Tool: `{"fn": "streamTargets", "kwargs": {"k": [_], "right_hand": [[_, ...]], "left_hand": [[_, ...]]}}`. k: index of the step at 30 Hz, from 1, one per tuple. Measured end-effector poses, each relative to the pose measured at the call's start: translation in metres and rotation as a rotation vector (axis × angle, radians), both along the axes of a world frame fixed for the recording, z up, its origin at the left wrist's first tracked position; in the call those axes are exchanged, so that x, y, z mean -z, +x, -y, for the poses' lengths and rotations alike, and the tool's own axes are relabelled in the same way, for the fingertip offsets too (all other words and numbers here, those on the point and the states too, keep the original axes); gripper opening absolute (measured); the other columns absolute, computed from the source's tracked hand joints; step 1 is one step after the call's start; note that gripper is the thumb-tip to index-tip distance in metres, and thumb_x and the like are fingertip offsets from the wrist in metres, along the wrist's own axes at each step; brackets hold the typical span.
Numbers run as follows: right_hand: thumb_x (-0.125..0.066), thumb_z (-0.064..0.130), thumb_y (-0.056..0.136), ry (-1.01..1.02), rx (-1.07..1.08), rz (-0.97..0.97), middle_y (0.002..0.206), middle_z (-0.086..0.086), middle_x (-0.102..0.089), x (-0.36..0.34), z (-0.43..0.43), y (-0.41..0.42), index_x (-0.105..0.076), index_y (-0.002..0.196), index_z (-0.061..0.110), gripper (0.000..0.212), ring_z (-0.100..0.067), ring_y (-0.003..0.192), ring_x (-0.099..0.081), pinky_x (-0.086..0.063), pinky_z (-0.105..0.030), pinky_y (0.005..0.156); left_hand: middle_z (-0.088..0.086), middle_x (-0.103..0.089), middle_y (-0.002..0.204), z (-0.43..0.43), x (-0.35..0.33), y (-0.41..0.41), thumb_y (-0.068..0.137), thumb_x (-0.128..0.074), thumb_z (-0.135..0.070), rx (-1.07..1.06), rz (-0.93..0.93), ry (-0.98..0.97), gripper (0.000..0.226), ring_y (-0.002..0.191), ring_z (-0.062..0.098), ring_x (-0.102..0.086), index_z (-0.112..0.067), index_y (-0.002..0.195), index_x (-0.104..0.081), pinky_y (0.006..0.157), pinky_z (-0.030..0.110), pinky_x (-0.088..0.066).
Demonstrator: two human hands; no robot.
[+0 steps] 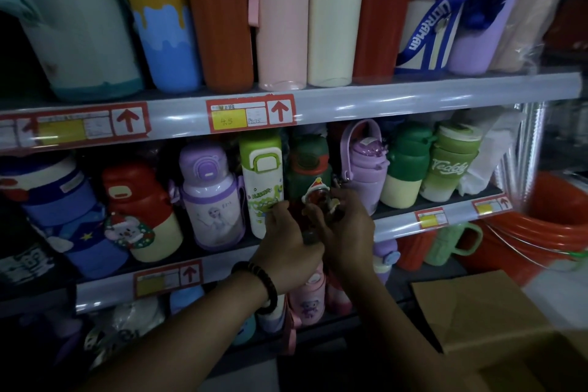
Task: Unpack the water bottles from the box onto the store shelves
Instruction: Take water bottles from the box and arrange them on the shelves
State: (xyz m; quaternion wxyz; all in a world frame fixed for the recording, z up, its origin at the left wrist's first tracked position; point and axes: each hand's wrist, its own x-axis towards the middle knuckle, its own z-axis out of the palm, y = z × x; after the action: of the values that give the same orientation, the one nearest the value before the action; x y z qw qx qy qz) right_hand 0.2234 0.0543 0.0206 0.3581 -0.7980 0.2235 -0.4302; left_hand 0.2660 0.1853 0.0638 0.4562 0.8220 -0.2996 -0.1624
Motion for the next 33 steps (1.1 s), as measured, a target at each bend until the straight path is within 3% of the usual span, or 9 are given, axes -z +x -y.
{"fn": "streamTargets", "kwargs": {"k": [4, 7, 11, 14, 18, 23, 27, 29, 33], "right_hand": [[-0.079, 0.044, 0.089, 0.016, 0.025, -0.008, 0.092, 0.011, -0.066, -0.004, 0.000, -0.002, -0.067, 0.109, 0.023, 0.031, -0.003, 0.081, -0.059, -0.037, -0.005, 0.066], [-0.072, 0.054, 0.091, -0.020, 0.091, 0.003, 0.096, 0.007, -0.066, 0.000, 0.007, -0.004, -0.067, 0.106, 0.026, 0.032, -0.013, 0.090, -0.063, -0.046, -0.027, 0.073], [-0.067, 0.049, 0.092, -0.001, 0.163, 0.091, 0.097, 0.004, -0.067, -0.006, 0.026, -0.016, -0.068, 0.102, 0.022, 0.029, -0.017, 0.091, -0.066, -0.055, -0.040, 0.078], [-0.073, 0.039, 0.091, 0.005, 0.224, 0.136, 0.091, 0.006, -0.066, -0.025, 0.055, -0.029, -0.064, 0.101, 0.024, 0.020, -0.018, 0.084, -0.066, -0.055, -0.041, 0.074], [-0.080, 0.035, 0.084, 0.044, 0.288, 0.179, 0.095, 0.004, -0.064, -0.049, 0.091, -0.037, -0.060, 0.100, 0.025, 0.028, -0.023, 0.090, -0.065, -0.048, -0.033, 0.075], [-0.077, 0.048, 0.079, 0.006, 0.187, 0.176, 0.098, 0.001, -0.062, -0.041, 0.100, -0.026, -0.060, 0.106, 0.022, 0.042, -0.022, 0.092, -0.062, -0.051, -0.040, 0.079], [-0.087, 0.051, 0.071, -0.107, 0.133, 0.049, 0.111, -0.004, -0.056, -0.031, 0.101, -0.016, -0.057, 0.122, 0.017, 0.069, -0.026, 0.105, -0.055, -0.047, -0.039, 0.083], [-0.092, 0.048, 0.065, -0.116, 0.138, 0.008, 0.116, -0.004, -0.054, -0.031, 0.096, -0.011, -0.053, 0.129, 0.019, 0.081, -0.027, 0.109, -0.055, -0.049, -0.040, 0.081], [-0.083, 0.062, 0.065, -0.191, 0.188, -0.101, 0.122, -0.009, -0.054, -0.021, 0.091, 0.001, -0.043, 0.143, 0.017, 0.098, -0.037, 0.105, -0.060, -0.053, -0.042, 0.073]], "left_hand": [[0.005, -0.035, 0.144, -0.002, -0.004, -0.004, 0.088, -0.068, -0.017, 0.003, 0.016, 0.032, 0.070, 0.116, 0.012, -0.047, -0.015, 0.145, -0.029, 0.092, 0.021, -0.039], [0.003, -0.035, 0.134, -0.002, -0.009, -0.009, 0.091, -0.067, -0.023, 0.000, -0.001, 0.041, 0.059, 0.115, 0.016, -0.048, -0.018, 0.136, -0.030, 0.089, 0.022, -0.040], [-0.004, -0.054, 0.112, 0.010, -0.013, -0.020, 0.091, -0.071, -0.030, 0.010, 0.017, -0.044, 0.041, 0.096, 0.006, -0.058, -0.022, 0.114, -0.038, 0.067, 0.013, -0.043], [-0.003, -0.063, 0.097, 0.030, -0.026, -0.025, 0.092, -0.070, -0.030, 0.090, 0.000, -0.064, 0.041, 0.076, 0.002, -0.061, -0.022, 0.118, -0.039, 0.059, 0.016, -0.046], [0.002, -0.070, 0.093, 0.061, -0.050, -0.020, 0.081, -0.068, -0.049, 0.110, -0.053, -0.103, 0.054, 0.075, 0.012, -0.064, -0.033, 0.117, -0.032, 0.064, 0.032, -0.054], [-0.022, -0.064, 0.056, 0.079, -0.050, -0.021, 0.098, -0.062, -0.008, 0.166, -0.011, -0.201, 0.038, 0.055, -0.011, -0.058, -0.039, 0.092, -0.040, 0.052, 0.007, -0.041], [-0.018, -0.073, 0.081, 0.084, -0.036, -0.017, 0.093, -0.062, 0.000, 0.134, -0.025, -0.222, 0.071, 0.074, -0.007, -0.065, -0.069, 0.098, -0.046, 0.072, 0.020, -0.057], [-0.012, -0.073, 0.099, 0.086, -0.030, -0.014, 0.090, -0.060, 0.000, 0.114, -0.018, -0.197, 0.091, 0.077, 0.000, -0.067, -0.087, 0.097, -0.033, 0.068, 0.026, -0.055], [-0.005, -0.073, 0.111, 0.084, -0.022, -0.013, 0.091, -0.060, -0.008, 0.141, -0.002, -0.113, 0.089, 0.079, 0.001, -0.068, -0.060, 0.148, -0.015, 0.063, 0.021, -0.053]]}}
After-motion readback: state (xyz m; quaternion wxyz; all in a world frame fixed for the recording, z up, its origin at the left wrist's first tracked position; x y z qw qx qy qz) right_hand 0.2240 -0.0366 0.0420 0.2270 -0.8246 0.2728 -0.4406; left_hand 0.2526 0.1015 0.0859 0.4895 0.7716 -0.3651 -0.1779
